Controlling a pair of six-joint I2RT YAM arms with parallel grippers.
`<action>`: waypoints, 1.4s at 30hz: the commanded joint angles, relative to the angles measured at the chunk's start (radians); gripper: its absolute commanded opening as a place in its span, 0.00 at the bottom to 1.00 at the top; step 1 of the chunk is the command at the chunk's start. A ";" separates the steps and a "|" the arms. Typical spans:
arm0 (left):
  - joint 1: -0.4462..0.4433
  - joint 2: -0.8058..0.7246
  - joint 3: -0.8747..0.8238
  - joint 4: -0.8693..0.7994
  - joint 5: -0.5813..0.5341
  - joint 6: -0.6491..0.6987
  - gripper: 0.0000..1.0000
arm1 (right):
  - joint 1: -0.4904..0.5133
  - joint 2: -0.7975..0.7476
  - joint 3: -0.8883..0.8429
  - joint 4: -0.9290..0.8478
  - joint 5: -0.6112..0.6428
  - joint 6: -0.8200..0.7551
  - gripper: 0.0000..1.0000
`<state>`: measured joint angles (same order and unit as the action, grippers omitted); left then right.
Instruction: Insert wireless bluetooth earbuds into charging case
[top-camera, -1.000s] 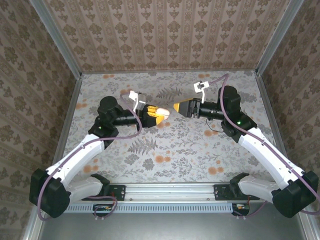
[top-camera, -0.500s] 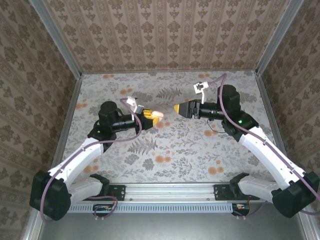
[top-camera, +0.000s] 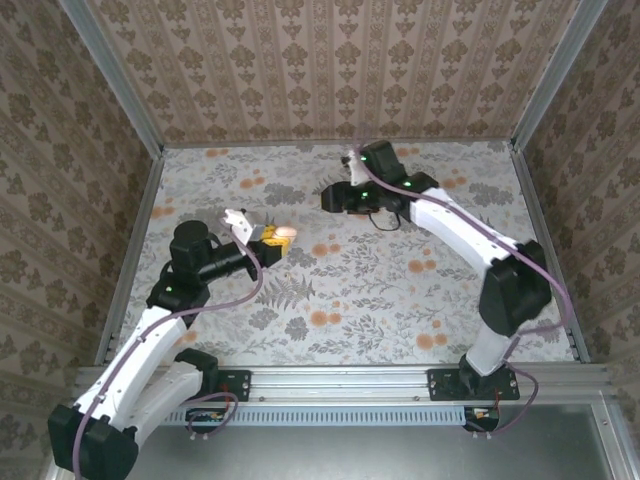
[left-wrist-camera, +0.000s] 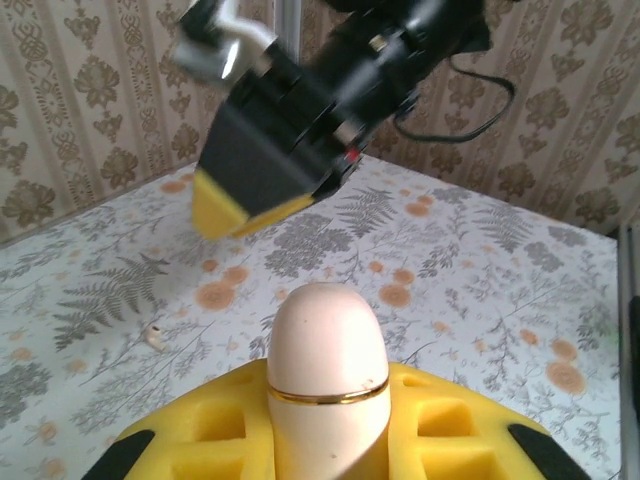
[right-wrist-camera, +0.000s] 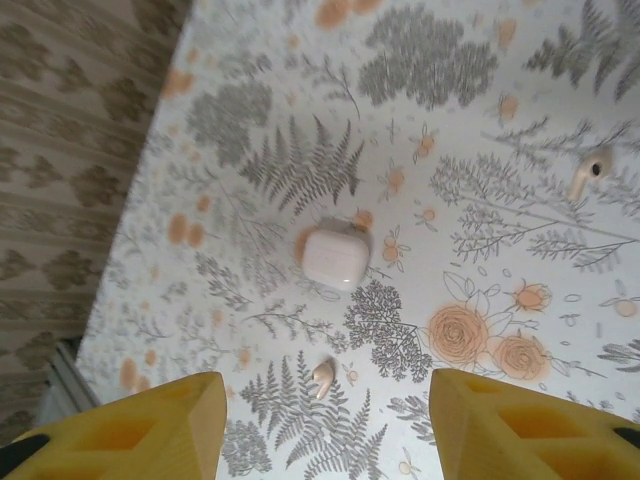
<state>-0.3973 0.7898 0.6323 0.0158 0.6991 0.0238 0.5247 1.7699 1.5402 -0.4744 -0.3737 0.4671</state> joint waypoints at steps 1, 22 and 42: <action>0.011 -0.045 -0.027 -0.070 -0.022 0.082 0.00 | 0.061 0.101 0.091 -0.138 0.062 -0.040 0.55; 0.019 -0.184 -0.094 -0.014 0.077 0.096 0.00 | 0.205 -0.095 -0.381 0.423 -0.031 0.150 0.46; 0.051 0.038 -0.105 0.520 0.369 -0.384 0.00 | 0.211 -0.485 -0.585 0.784 -0.152 0.175 0.65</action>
<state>-0.3401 0.8268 0.5041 0.4591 1.0088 -0.3008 0.7334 1.2663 0.9173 0.2832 -0.4641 0.6579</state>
